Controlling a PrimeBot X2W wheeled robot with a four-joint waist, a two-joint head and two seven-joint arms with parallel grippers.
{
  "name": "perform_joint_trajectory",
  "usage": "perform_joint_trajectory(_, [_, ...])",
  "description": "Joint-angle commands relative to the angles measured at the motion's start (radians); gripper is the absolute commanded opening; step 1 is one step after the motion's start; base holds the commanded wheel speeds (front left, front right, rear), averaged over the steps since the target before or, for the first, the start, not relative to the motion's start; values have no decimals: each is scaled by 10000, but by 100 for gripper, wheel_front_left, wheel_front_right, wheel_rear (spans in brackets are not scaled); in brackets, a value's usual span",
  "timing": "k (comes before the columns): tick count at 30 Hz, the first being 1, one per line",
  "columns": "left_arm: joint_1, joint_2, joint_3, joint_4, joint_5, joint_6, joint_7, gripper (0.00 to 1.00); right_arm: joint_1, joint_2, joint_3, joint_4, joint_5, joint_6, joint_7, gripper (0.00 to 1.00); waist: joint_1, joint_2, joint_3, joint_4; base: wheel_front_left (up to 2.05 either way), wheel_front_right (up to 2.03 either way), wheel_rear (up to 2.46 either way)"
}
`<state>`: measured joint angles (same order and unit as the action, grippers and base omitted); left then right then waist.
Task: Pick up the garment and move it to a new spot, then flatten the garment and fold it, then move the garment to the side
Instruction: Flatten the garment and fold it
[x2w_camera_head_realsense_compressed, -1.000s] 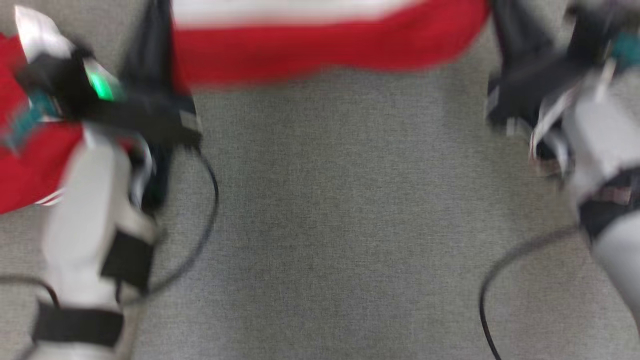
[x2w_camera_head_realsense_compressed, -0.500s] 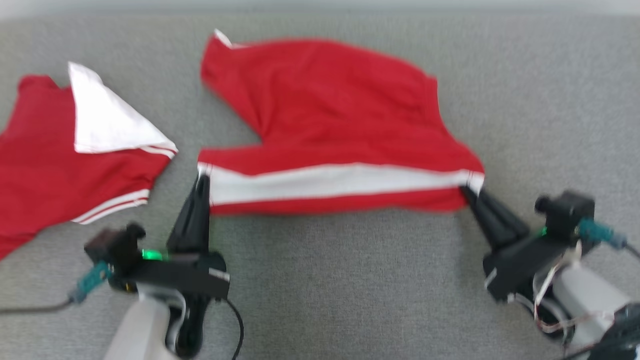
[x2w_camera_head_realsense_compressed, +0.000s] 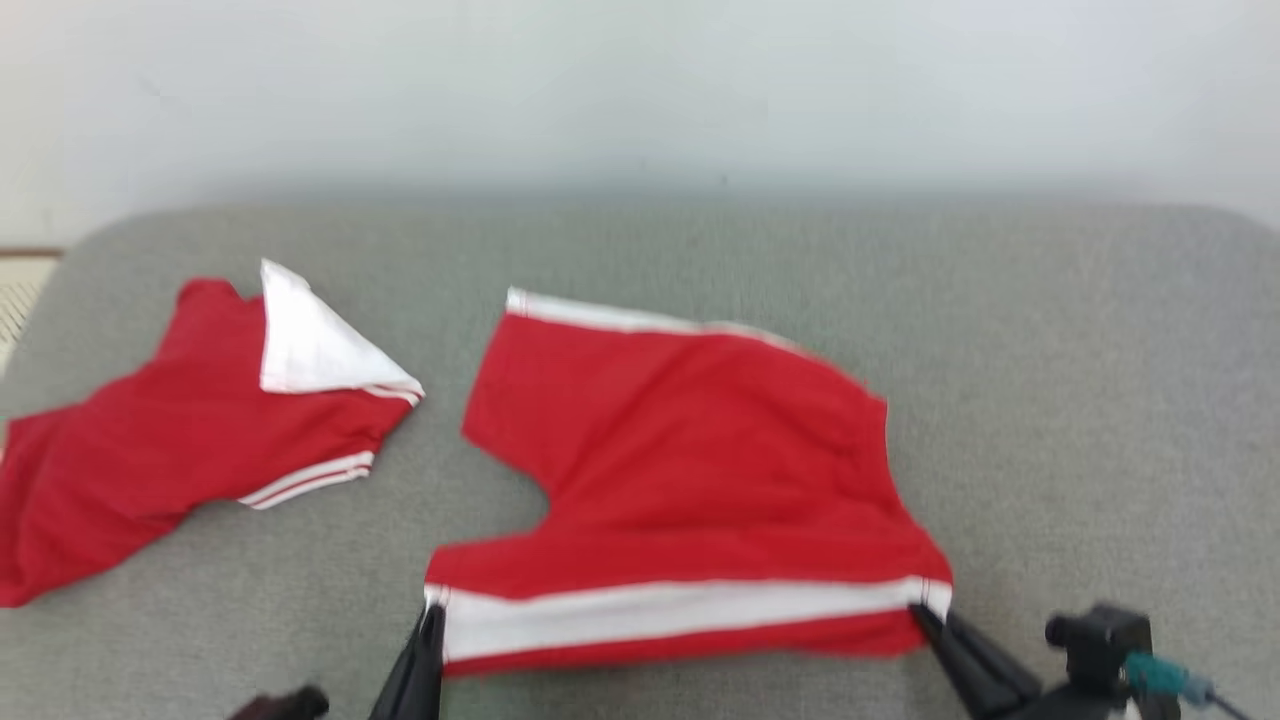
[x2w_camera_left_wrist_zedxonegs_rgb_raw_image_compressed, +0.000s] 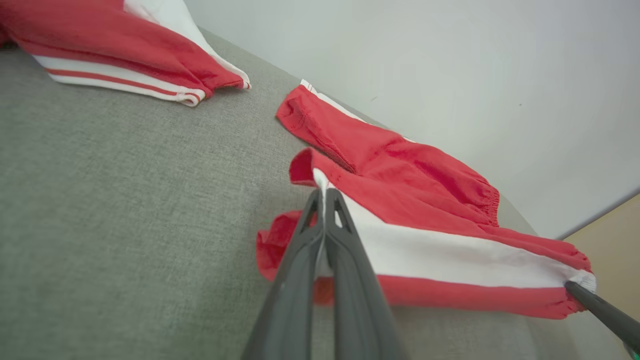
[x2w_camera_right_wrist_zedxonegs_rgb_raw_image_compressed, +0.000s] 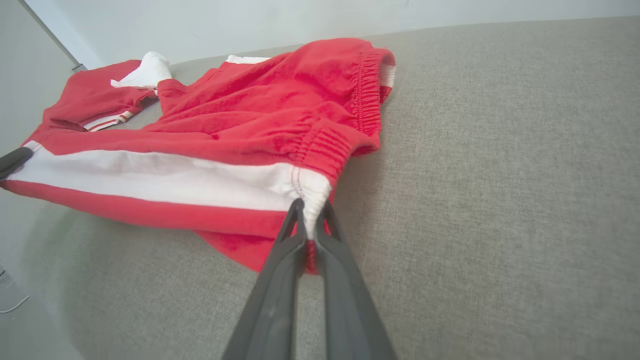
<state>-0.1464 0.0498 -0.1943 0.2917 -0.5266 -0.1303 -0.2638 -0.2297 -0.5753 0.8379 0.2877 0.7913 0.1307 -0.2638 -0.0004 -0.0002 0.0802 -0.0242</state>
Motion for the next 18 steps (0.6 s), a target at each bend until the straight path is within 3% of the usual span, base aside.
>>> perform_joint_trajectory(1, [307, 20, 50, 6, -54, -2, -11, 0, 280, -8, 15, -53, 22, 3, -10, 0, 4, 2, -711, 206, 0, 0, 0])
perform_joint_trajectory(10, [1276, 21, 256, 130, 91, -2, -11, 0, 1513, -236, 228, -417, 115, 3, -11, 0, 4, 2, -1239, 234, 0, 0, 0])
perform_joint_trajectory(18, [152, 139, 77, -298, 293, -2, -11, 0, 1013, 158, -422, -514, 202, 3, -10, 0, 4, 2, -760, -21, 0, 0, 0])
